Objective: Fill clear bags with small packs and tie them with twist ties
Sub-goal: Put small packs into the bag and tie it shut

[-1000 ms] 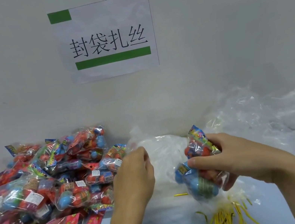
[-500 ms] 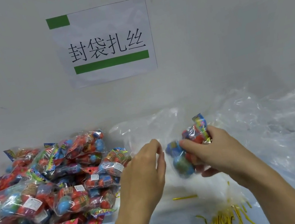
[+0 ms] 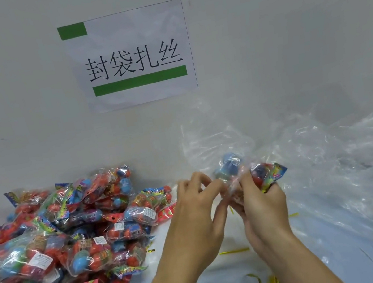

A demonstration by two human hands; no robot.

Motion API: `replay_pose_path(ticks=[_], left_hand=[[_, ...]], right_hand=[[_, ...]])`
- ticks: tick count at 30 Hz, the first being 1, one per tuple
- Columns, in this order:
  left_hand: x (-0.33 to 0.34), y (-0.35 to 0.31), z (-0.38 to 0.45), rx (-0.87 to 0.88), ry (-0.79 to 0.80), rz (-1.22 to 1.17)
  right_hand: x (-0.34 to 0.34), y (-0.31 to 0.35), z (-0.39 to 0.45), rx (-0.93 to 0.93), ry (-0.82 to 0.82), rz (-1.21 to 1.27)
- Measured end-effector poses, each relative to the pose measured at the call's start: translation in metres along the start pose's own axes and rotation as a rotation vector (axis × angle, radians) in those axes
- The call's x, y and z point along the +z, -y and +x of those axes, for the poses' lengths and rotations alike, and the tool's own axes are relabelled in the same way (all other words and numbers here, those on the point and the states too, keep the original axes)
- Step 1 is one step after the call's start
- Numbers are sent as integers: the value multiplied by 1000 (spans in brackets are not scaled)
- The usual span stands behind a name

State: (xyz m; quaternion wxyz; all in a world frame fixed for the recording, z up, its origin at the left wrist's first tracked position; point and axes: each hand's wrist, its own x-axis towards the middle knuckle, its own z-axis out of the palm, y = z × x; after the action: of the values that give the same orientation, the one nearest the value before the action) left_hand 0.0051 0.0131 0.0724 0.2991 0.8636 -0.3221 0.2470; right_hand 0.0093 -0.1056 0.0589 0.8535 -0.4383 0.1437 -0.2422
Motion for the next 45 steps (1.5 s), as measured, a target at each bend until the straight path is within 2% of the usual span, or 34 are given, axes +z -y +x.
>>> replay_pose_path(ticks=[3, 6, 8, 11, 12, 13, 15, 16, 18, 21, 23, 26, 31, 34, 36, 37, 38, 40, 41, 45], left_hand=[[-6, -4, 0, -25, 97, -213], [-13, -9, 3, -99, 147, -384], [-13, -12, 4, -205, 13, -504], [-9, -9, 8, -449, -429, -511], [-9, -9, 9, -555, -508, -558], [-8, -10, 10, -662, -508, -663], [-9, -12, 11, -794, -387, -964], [-9, -13, 11, -776, -295, -1100], [-6, -16, 10, -679, -158, -1210], [-2, -12, 10, -696, -259, -1311], [-2, -6, 10, -685, -268, -1293], [-3, -2, 7, -657, -180, -1183], [6, -10, 4, -606, 190, -1074], [11, -12, 4, -649, 328, -977], [7, -11, 4, -672, 253, -714], [3, -10, 4, -667, 153, -553], [-1, -7, 4, -651, 12, -423], [-5, -3, 5, -567, -271, -316], [-7, -3, 5, -508, -316, -317], [-3, -6, 9, -248, -267, -379]], right_hand=[[-1, -8, 0, 1, -20, 51], [-2, -11, 4, -81, -77, -63], [-2, -10, 4, -134, -51, -123], [-2, -7, 1, -195, 21, -161], [-2, -7, -1, -214, 52, -163], [-1, -7, -3, -233, 88, -162], [2, -7, -9, -264, 170, -172], [5, -9, -13, -282, 221, -186], [9, -12, -21, -329, 323, -231], [12, -13, -27, -397, 443, -380], [12, -8, -26, -448, 496, -485], [9, -3, -23, -489, 483, -515], [7, -6, -18, -458, 156, -399], [1, -4, -10, -470, 72, -429], [-3, -1, -7, -489, 70, -452], [-4, 2, -6, -483, 80, -457], [-4, 3, -6, -482, 95, -464], [-4, 1, -6, -492, 155, -485], [-4, 0, -8, -503, 199, -502], [-2, -13, -10, -605, 334, -629]])
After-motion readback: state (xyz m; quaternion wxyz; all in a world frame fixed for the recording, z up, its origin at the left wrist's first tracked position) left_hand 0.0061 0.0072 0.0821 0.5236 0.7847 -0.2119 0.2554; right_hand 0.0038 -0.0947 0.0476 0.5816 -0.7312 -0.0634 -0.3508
